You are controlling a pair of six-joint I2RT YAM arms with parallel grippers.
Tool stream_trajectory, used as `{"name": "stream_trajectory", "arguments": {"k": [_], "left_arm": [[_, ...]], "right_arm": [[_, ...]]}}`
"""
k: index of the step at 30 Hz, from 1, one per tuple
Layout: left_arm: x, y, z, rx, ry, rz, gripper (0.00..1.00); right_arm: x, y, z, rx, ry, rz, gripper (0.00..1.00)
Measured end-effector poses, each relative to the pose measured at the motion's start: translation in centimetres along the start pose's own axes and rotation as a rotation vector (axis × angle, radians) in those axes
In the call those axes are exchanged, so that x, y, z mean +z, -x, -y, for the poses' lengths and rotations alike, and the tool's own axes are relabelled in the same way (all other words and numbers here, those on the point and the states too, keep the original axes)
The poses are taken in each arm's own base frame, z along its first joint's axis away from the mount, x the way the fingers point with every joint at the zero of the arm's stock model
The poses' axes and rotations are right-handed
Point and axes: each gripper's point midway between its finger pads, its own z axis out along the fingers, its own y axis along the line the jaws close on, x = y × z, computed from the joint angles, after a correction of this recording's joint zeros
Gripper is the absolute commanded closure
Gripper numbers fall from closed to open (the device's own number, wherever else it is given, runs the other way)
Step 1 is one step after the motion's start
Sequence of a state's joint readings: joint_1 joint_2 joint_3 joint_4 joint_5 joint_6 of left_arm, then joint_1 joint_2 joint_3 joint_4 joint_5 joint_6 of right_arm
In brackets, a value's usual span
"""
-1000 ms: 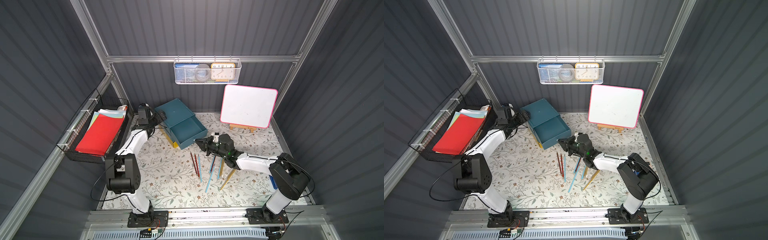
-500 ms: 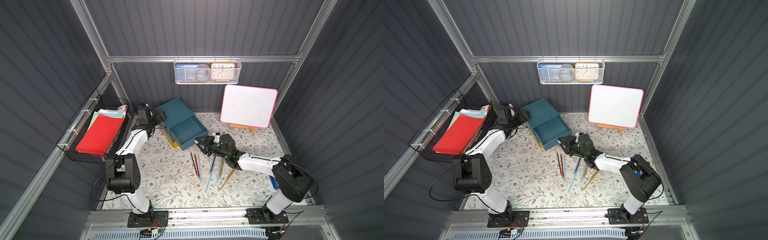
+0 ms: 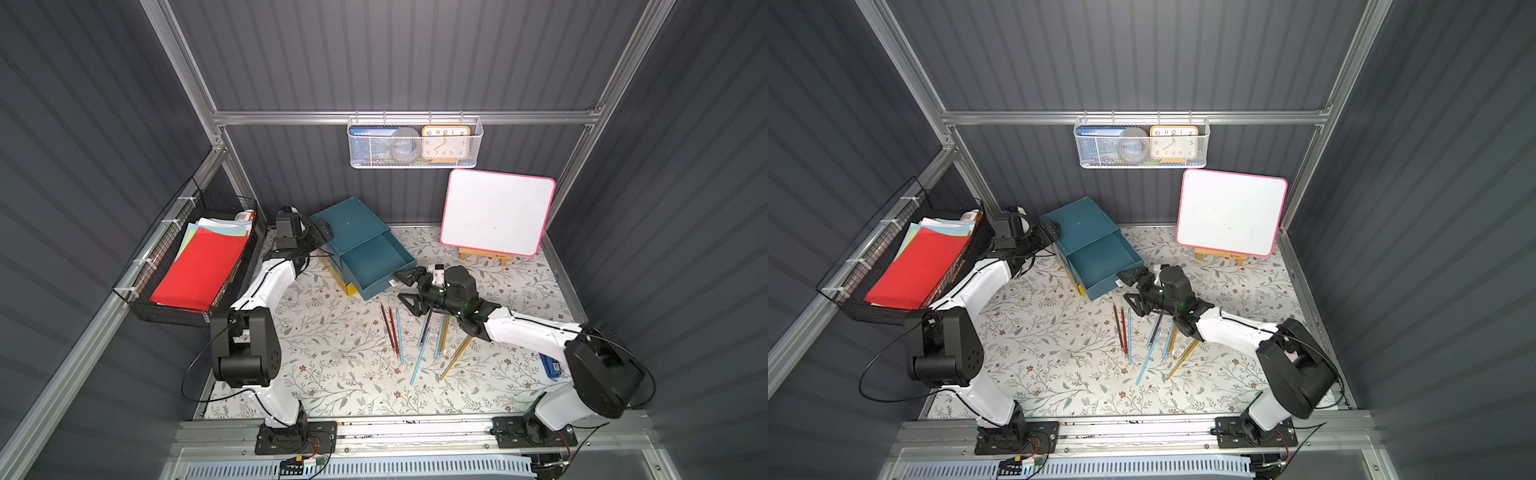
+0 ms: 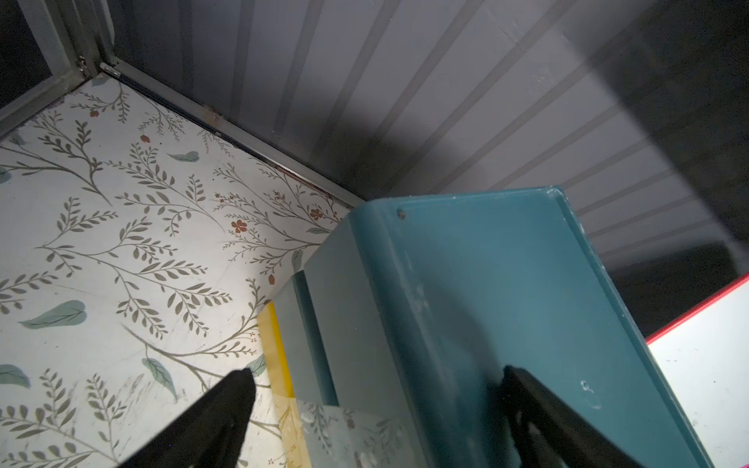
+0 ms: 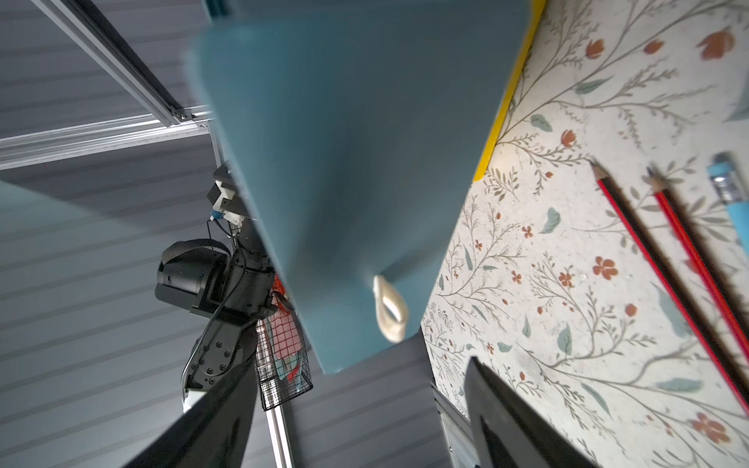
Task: Please place the pencils in the drawer according to their color
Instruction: Open the drawer in the storage box, then pick up the pencil from the center of the board.
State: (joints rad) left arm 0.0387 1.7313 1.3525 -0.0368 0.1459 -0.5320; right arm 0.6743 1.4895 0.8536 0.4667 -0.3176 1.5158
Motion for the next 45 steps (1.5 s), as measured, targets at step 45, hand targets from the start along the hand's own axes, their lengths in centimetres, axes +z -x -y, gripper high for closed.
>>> {"name": "stream_trajectory", "arguments": {"k": [45], "left_arm": [[0.1, -0.8, 0.7, 0.003, -0.061, -0.004, 0.0]], "right_arm": [[-3.9, -0.4, 13.1, -0.412, -0.737, -0.059, 0.22]]}}
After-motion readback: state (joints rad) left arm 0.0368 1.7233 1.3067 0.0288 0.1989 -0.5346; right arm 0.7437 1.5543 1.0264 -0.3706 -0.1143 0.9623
